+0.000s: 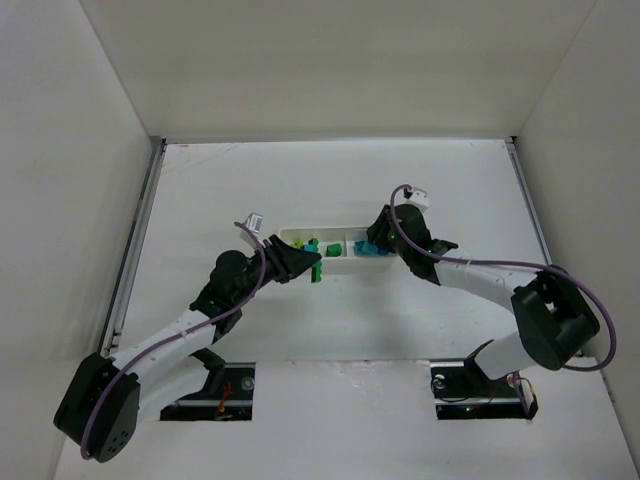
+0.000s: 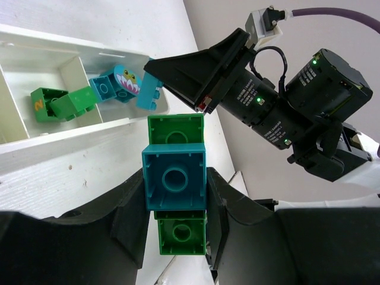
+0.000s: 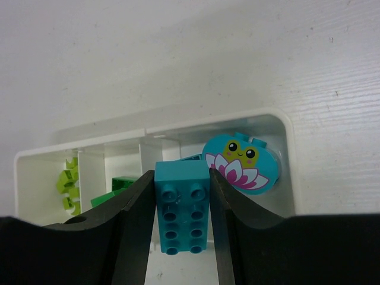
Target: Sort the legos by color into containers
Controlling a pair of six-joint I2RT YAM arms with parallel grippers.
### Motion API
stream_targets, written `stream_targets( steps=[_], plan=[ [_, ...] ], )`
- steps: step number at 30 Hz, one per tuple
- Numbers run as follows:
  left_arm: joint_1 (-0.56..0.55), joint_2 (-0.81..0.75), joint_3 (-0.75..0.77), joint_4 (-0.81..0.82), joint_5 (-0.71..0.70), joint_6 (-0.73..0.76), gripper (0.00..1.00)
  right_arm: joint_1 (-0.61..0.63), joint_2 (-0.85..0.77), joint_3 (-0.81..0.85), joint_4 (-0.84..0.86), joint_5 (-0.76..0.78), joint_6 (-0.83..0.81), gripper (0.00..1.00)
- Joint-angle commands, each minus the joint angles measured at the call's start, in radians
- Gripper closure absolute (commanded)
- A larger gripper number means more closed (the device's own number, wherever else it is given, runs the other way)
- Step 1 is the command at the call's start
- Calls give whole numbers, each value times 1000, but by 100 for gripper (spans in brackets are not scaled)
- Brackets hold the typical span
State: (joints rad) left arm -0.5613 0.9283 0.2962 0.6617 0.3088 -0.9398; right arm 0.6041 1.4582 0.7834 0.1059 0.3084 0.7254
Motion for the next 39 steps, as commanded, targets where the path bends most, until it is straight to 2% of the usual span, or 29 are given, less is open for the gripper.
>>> stream_targets(
  steps=[1,4,8,12,16,19,22,27,33,39],
  plan=[
    [-10,-2,49,70,-7,21,83,10,8,45,51,24,6,52],
    [-18,6,57,76,-11,21,83,10,-10,36,51,20,12,44],
    [-22,12,63,78,-11,21,83,12,-91,1,41,31,12,43],
    [-18,9,70,79,-11,15,83,59,-251,-70,67,12,-4,42],
    [-7,9,75,113,-14,-28,83,144,-396,-148,184,-156,-27,47],
    [-2,20,67,156,-39,-82,83,177,-443,-193,290,-314,29,43],
    [7,30,52,214,-42,-138,83,185,-424,-225,411,-397,104,30],
    [33,41,14,334,-40,-263,82,185,-343,-239,563,-494,193,18],
    [51,75,-26,443,-28,-356,82,190,-265,-230,715,-577,269,15],
    [42,83,-34,466,-27,-367,81,190,-194,-227,802,-614,325,18]
  ],
)
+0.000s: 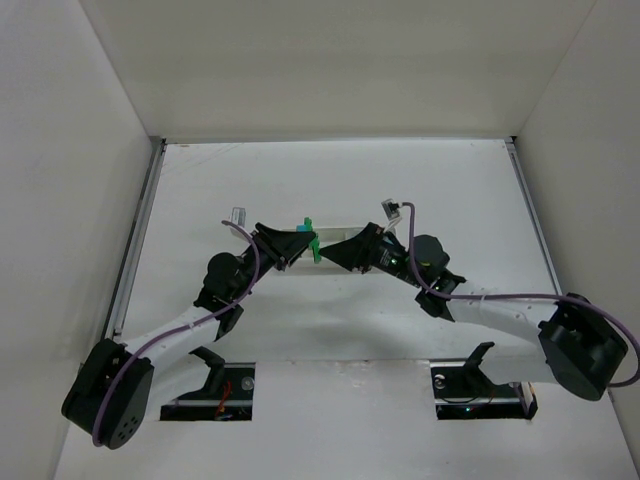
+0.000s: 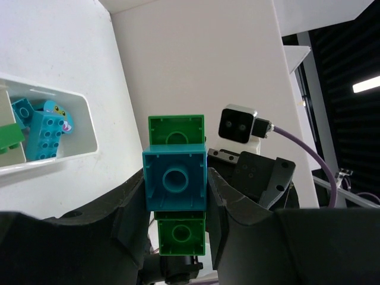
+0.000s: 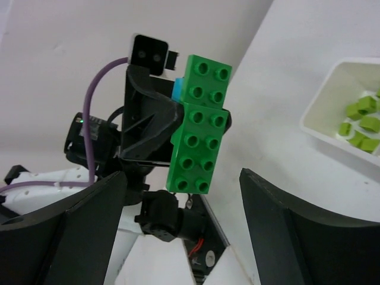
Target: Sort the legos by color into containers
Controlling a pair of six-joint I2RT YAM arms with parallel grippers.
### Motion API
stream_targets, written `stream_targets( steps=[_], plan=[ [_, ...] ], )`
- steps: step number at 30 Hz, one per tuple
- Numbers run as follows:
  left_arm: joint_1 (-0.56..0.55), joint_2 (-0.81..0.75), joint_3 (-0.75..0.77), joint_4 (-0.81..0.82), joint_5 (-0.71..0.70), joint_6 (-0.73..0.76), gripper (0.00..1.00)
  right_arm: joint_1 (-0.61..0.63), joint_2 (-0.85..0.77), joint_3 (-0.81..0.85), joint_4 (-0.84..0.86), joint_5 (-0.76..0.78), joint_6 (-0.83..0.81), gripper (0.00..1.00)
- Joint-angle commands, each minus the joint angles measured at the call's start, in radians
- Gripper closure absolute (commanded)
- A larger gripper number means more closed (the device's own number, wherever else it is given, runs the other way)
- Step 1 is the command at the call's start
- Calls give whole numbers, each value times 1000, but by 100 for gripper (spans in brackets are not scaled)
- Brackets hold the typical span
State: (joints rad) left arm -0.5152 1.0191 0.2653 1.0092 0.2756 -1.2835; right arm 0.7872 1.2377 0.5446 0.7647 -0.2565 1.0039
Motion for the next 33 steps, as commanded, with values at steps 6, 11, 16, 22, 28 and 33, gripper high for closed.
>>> stream_targets(
  steps=[6,11,16,22,28,33],
  plan=[
    [-9,-17,2,115,7,-23,81,7,83,18,199,-67,84,26],
    [-18,-10,5,118,11,-23,81,7,112,20,238,-81,108,32],
    [-33,-10,5,118,11,-16,81,2,158,20,304,-110,157,40],
    [-33,-11,2,112,11,-11,80,-10,209,14,393,-141,219,52],
    [-18,-17,-5,89,11,6,67,-13,195,-6,390,-121,217,61],
    [-32,-36,6,23,2,52,59,-26,186,-15,380,-119,213,64]
  ],
)
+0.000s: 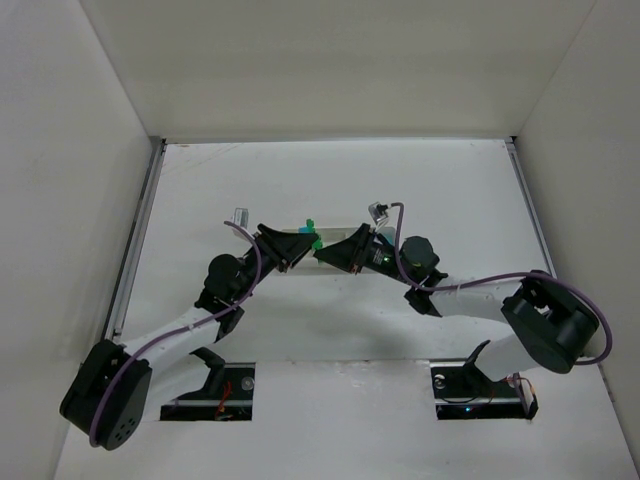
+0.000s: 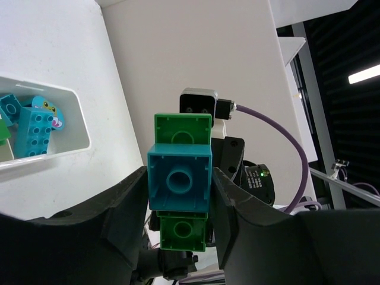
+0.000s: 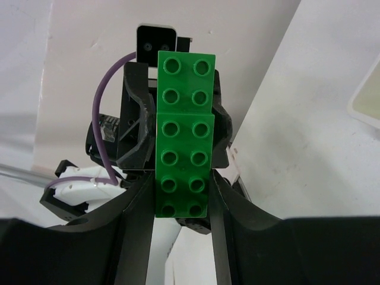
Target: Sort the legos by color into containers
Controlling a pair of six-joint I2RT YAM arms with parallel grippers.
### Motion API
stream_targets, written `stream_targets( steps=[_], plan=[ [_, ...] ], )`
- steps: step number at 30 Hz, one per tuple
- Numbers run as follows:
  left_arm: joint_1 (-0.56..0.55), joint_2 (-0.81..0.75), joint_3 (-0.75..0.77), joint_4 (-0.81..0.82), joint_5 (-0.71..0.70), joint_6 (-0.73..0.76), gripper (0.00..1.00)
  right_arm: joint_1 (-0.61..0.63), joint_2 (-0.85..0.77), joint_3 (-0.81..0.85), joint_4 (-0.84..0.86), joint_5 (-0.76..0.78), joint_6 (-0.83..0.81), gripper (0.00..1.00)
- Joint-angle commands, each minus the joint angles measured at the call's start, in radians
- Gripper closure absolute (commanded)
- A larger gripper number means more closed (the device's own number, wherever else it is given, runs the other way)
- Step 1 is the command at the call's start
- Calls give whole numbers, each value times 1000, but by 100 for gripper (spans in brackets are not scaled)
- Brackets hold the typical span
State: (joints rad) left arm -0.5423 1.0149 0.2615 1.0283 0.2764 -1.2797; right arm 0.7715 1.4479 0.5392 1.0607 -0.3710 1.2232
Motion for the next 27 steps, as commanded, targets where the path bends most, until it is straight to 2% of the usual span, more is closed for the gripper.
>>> stream_targets(
  steps=[1,5,9,16,20,27],
  plan=[
    [-6,-39,13,-13,-2,60,58,-13,-27,-13,82,-5,-7,64],
    [-9,-71,19,-77,-19,94,51,-22,-34,-22,82,-3,-7,64],
    [-9,-85,22,-99,-31,111,51,-24,-41,-28,82,-3,-5,64],
    [-24,-68,33,-83,-29,112,53,-22,-40,-22,74,-9,2,64],
    [-26,-72,35,-80,-29,114,57,-22,-35,-24,74,-9,4,64],
    [-28,-58,38,-68,-28,117,57,-22,-18,-18,74,-26,25,64]
  ],
)
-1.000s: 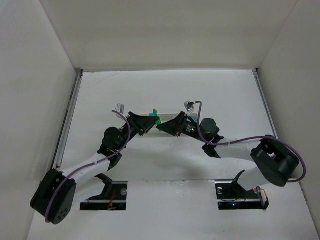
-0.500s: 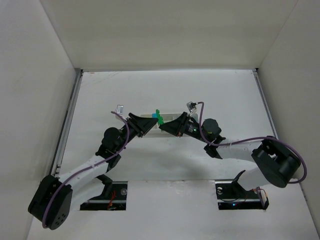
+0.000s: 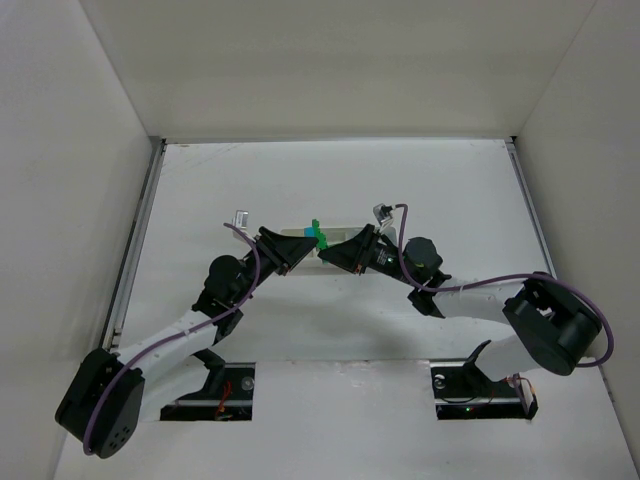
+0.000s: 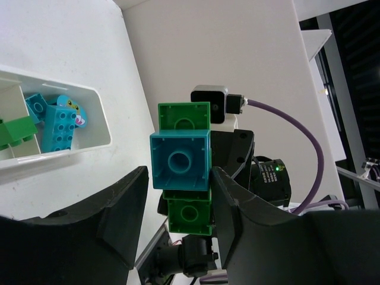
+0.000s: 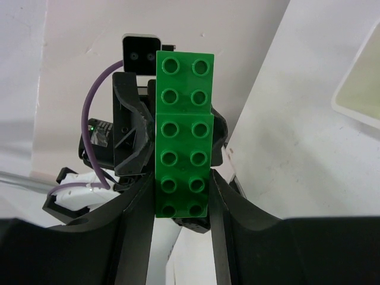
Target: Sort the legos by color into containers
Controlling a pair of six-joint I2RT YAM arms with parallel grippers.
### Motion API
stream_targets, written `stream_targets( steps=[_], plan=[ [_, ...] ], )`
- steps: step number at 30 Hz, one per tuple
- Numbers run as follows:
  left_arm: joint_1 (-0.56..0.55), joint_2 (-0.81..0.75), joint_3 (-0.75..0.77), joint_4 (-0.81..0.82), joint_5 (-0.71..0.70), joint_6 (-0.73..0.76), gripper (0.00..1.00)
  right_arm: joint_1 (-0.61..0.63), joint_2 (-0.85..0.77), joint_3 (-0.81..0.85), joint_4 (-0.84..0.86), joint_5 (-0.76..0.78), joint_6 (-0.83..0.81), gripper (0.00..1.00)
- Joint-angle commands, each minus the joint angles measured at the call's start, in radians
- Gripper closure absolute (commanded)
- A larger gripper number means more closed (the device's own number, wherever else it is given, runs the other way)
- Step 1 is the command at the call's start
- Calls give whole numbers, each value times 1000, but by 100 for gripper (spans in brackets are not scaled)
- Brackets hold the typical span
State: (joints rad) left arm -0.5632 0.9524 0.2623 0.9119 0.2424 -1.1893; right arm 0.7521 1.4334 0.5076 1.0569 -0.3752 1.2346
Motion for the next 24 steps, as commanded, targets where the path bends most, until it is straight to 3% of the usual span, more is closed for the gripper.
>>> stream_targets(
  steps=[1,17,24],
  plan=[
    [-7,9,38,51,8,26,56,-3,1,16,86,-30,23,64],
    [-11,20,41,104,1,40,58,-3,32,31,107,-82,131,66],
    [-19,8,48,93,5,40,68,-7,35,16,133,-65,143,67]
  ],
)
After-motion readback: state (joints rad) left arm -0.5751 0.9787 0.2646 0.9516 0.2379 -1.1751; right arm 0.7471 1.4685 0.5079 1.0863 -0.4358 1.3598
